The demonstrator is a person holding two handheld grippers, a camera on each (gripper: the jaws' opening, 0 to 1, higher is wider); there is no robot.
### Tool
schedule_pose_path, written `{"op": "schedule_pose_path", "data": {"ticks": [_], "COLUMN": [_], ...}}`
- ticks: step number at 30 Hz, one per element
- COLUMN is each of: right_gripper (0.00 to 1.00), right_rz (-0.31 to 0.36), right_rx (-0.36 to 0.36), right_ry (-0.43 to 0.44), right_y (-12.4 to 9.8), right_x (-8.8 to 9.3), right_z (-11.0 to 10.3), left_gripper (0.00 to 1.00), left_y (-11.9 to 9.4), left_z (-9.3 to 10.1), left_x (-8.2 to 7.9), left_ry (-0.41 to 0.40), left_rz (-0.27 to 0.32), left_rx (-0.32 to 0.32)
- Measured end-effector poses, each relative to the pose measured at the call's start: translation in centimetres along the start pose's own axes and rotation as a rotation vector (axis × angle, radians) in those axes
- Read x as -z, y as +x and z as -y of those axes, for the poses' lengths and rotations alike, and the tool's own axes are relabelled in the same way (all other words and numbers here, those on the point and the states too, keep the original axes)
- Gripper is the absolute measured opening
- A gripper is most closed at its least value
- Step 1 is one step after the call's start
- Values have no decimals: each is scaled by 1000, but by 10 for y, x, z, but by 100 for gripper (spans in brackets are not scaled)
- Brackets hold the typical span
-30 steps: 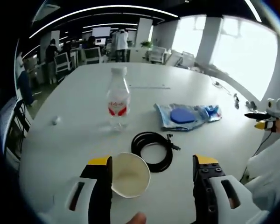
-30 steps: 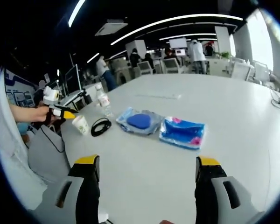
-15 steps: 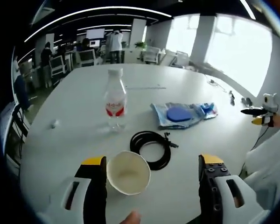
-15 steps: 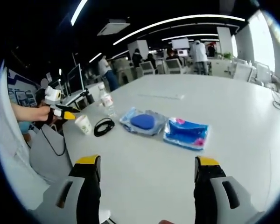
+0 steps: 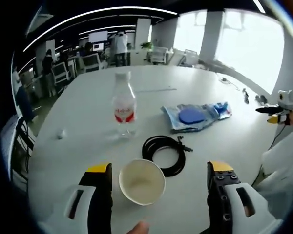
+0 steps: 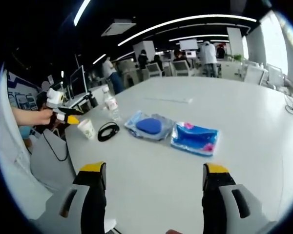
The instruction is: Arrange the tabletop items into an orderly group along one side of the table until the central work area is clear of visible clutter.
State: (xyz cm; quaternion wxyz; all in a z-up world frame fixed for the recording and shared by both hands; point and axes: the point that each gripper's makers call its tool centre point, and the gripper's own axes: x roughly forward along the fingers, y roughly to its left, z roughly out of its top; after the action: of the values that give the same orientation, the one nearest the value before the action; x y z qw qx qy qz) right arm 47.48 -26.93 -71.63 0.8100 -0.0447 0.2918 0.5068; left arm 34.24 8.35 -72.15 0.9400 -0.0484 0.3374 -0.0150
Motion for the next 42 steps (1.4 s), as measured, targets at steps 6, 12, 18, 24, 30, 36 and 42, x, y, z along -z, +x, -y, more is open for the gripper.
{"op": "schedule_pose_path", "data": {"ticks": [6, 12, 18, 24, 30, 36, 42], "right_gripper": [78, 76, 76, 76, 75, 74, 73], "right_rz": [13, 13, 8, 8, -8, -16, -12], "right_rx": [-15, -55, -125, -168, -162, -131, -107], "right_ry": [-8, -17, -66, -99, -95, -63, -27], "right_y": [9, 31, 59, 71, 66, 57, 51], "right_x": [-8, -13, -23, -27, -22, -15, -9], "right_z": [-10, -28, -57, -72, -69, -59, -55], "left_gripper": [74, 73, 76, 76, 73, 63, 52], "left_y": [13, 22, 20, 16, 19, 21, 20], "left_z": [-2, -15, -18, -20, -23, -31, -35], "left_x": [-7, -16, -9, 22, 46, 54, 54], "left_ry": [-23, -51, -40, -52, -74, -78, -64], "left_rz": [2, -1, -29, -95, -142, -152, -153], "left_rx": [15, 25, 54, 35, 12, -33, -61]}}
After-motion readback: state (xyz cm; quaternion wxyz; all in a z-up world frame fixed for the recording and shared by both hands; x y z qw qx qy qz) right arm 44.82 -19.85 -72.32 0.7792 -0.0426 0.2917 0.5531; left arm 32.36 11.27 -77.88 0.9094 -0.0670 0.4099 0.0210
